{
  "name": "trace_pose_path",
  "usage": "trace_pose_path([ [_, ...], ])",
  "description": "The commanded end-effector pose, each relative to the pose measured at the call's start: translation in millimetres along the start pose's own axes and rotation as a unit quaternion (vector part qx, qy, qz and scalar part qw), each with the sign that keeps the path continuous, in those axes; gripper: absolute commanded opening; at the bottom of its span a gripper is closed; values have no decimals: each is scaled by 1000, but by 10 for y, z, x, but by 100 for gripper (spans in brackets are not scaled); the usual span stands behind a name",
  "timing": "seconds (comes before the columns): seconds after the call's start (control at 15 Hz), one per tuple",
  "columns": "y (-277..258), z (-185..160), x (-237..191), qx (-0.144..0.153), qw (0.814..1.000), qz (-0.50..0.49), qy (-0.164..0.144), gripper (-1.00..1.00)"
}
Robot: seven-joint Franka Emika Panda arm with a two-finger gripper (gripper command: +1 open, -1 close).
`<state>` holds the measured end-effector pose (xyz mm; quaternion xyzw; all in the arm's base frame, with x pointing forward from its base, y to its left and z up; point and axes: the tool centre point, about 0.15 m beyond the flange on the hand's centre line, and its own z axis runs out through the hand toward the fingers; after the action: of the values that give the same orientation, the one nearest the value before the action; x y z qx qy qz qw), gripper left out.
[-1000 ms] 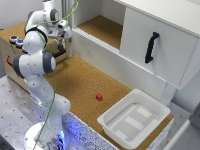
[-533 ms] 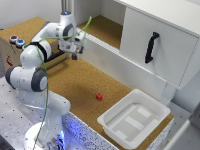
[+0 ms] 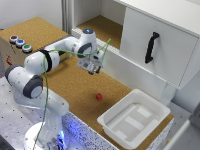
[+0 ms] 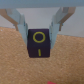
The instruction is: Put the purple object on the table
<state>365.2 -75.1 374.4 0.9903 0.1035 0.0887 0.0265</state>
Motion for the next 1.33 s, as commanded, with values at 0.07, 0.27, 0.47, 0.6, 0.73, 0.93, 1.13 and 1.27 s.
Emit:
trace_pose_path([
  [0.07, 694, 585, -49, 4, 998, -57, -1, -100],
  [0.27, 902, 864, -32, 41, 996, -80, -3, -100],
  [0.47, 989, 951, 52, 50, 994, -98, 13, -100],
  [0.6, 1010, 1045, 119, 59, 993, -104, 19, -100],
  [0.73, 1034, 1153, 165, 67, 992, -110, 18, -100],
  [0.93, 1075, 1220, 276, 67, 991, -116, 18, -100],
  [1.13, 1136, 1402, 401, 78, 993, -86, 5, -100],
  [1.27, 1169, 1521, 516, 83, 995, -61, 3, -100],
])
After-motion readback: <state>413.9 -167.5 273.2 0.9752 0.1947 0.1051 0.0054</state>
